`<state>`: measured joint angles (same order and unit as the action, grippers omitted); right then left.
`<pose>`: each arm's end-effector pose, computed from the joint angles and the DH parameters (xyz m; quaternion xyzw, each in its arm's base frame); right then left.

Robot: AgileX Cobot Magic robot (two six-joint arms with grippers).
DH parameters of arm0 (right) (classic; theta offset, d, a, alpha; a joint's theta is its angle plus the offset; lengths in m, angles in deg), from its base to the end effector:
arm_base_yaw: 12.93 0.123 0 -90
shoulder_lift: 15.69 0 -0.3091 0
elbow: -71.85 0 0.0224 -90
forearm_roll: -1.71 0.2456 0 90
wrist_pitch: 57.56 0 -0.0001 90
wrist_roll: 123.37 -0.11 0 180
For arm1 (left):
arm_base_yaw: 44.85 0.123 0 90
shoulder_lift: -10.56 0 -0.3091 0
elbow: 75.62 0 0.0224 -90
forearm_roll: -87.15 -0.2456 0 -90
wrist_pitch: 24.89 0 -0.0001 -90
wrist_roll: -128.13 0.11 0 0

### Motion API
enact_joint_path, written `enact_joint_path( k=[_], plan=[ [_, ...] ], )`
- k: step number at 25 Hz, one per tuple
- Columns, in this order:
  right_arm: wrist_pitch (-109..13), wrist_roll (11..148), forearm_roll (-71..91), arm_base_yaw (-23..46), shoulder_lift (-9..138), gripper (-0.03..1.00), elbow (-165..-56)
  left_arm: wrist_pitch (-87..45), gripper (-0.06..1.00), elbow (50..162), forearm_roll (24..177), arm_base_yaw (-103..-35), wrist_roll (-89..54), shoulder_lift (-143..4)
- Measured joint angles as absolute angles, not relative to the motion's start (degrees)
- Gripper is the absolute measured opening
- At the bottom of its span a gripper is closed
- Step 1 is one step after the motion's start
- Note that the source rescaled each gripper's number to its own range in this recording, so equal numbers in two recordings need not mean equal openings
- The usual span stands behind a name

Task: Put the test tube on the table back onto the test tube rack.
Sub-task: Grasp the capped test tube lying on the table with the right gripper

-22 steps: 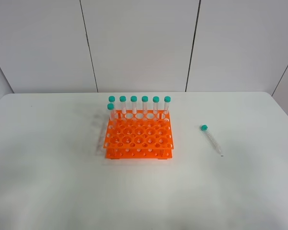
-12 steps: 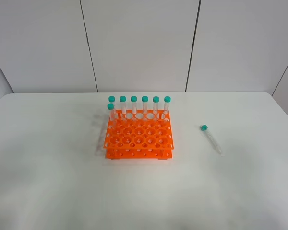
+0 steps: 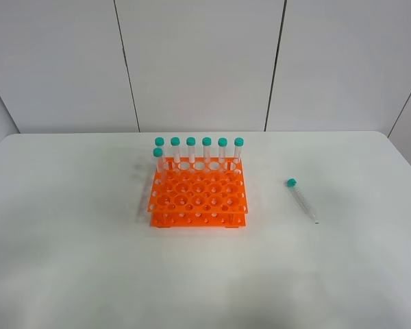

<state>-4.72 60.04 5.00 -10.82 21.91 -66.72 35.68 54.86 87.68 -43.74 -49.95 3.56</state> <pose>0.0735 0.0077 0.3070 -0.0375 0.9120 0.0233 0.4079 -0.0164 -0.0012 0.2647 0.0062 0.8530 0.0092 0.5218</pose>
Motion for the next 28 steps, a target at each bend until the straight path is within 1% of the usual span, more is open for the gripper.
enact_joint_path(
  k=[6, 11, 15, 18, 21, 28],
  plan=[
    [-5.3, 60.2, 5.0, -10.8, 48.3, 0.99, -75.3, 35.7, 1.0, 54.9, 87.7, -43.7, -50.0, 3.6],
    [-5.6, 62.9, 5.0, -10.8, 69.0, 0.98, -85.6, 35.7, 1.0, 54.9, 87.7, -43.7, -50.0, 3.6],
    [-5.6, 64.0, 5.2, -10.7, 82.5, 0.98, -95.0, 35.7, 1.0, 54.9, 87.7, -43.7, -50.0, 3.6],
    [-6.1, 65.2, 5.5, -9.1, 90.1, 0.98, -100.7, 35.7, 1.0, 54.9, 87.7, -43.7, -50.0, 3.6],
    [-7.4, 66.1, 6.1, -6.5, 95.8, 0.98, -104.1, 35.7, 1.0, 54.9, 87.7, -43.7, -50.0, 3.6],
    [-10.5, 65.6, 6.4, -6.0, 102.7, 0.98, -105.4, 35.7, 1.0, 54.9, 87.7, -43.7, -50.0, 3.6]
  ],
)
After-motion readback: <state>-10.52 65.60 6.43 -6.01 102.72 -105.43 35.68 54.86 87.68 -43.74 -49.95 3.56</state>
